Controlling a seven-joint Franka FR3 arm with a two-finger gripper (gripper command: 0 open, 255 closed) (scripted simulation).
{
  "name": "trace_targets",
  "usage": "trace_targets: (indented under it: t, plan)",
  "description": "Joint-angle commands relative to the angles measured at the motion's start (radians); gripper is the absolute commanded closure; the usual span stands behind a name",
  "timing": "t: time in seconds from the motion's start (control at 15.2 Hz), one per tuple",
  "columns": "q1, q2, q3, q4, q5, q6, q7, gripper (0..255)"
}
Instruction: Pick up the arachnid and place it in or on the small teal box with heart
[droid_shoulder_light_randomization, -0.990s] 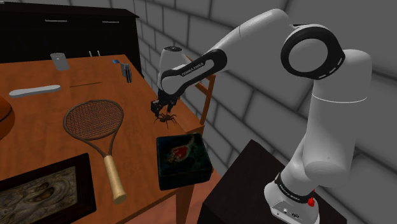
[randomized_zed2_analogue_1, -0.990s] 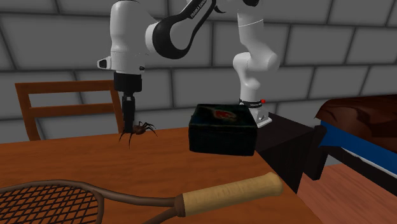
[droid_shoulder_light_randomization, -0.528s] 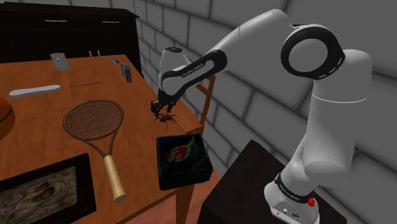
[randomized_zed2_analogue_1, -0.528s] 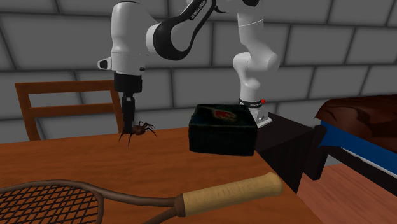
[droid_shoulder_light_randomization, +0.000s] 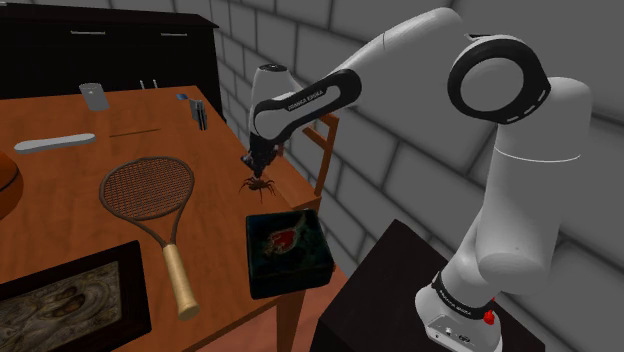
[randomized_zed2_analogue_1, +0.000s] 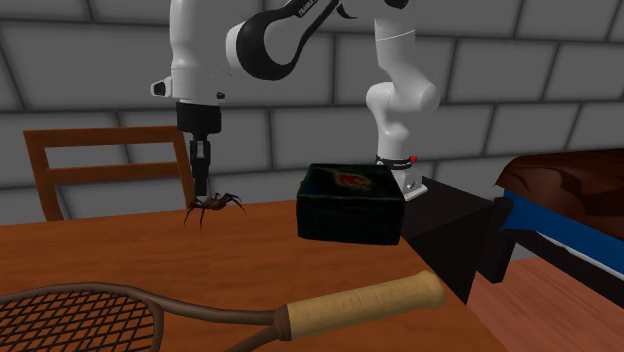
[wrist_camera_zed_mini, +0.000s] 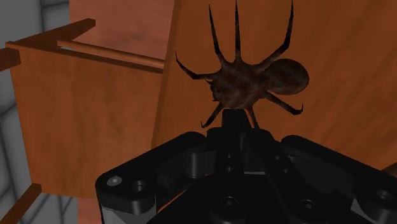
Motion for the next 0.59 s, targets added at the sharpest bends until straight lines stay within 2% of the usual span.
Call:
trace_targets:
  t: [0.0,0.2,0.53]
  plan:
    - [0.000,0.000,0.000,0.000,0.000,0.000,0.000,0]
    - [-0.029,-0.127,0.057,-0.191,-0.012,0.144,-0.308,0]
    - [-0.025,-0.071,0.054,-0.187,-0.023,0.196,-0.301,0]
